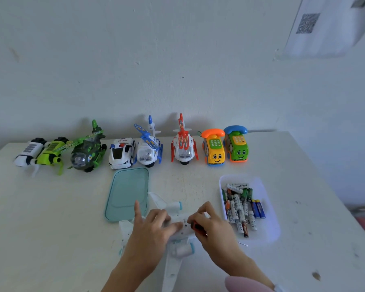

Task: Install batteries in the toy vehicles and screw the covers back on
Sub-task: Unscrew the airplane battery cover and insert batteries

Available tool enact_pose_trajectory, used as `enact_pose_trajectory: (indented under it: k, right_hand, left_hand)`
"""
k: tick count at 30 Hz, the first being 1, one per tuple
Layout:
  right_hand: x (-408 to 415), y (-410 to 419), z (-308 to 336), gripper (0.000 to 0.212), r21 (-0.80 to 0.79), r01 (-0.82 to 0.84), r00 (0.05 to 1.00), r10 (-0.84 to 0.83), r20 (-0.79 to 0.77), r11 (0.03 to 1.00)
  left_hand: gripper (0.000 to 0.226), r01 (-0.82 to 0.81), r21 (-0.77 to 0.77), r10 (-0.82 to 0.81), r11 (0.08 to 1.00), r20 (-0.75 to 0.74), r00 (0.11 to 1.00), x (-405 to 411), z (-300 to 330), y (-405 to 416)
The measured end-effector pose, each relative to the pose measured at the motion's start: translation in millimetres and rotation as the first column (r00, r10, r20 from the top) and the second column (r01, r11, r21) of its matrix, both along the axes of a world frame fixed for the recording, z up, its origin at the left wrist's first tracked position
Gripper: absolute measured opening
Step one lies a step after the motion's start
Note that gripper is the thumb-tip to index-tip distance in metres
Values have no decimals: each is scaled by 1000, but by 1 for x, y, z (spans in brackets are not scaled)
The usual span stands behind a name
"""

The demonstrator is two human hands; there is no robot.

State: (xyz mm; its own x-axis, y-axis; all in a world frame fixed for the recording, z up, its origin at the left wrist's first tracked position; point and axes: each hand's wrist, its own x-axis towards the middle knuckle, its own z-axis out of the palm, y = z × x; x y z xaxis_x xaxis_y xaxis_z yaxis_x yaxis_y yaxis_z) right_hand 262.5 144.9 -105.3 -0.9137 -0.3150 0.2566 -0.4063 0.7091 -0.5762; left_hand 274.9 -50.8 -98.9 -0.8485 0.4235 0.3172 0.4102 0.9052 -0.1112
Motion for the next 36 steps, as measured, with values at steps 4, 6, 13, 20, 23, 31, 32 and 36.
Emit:
enact_pose_trajectory:
  k: [4,6,13,20,23,31,32,36]
  right_hand:
    - [5,1,2,29,92,-17,999,22,-49,996]
    - [8,3,4,29,151,-4,996,18,-91,989]
    - [25,-14,13,43,455,65,995,-23,-97,888]
    - [13,-1,66,16,161,237,952,-196,-234,958]
    - [4,0,105,30,-92,268,934,-282,-221,959]
    - [-16,-20,79,35,-411,197,979,-204,28,890]
    - [-17,-22,75,33,-408,192,980,-197,31,893]
    - [-21,-25,70,30,-424,175,982,-186,14,888]
  left_hand:
    - [39,-1,84,2,997,-15,1000,1,-3,0]
    - [38,6,100,-4,995,-20,1000,1,-4,0]
    - [33,-1,155,-8,988,53,999,6,1,2]
    - [31,-43,191,15,981,142,990,3,4,2]
    - [34,-43,186,12,982,168,986,0,1,-1]
    - [34,-31,233,-5,972,151,989,-6,-4,-1]
    - [35,-29,238,-6,971,146,989,-6,-5,-1]
    - [36,-33,247,-1,969,135,991,-5,-5,-1]
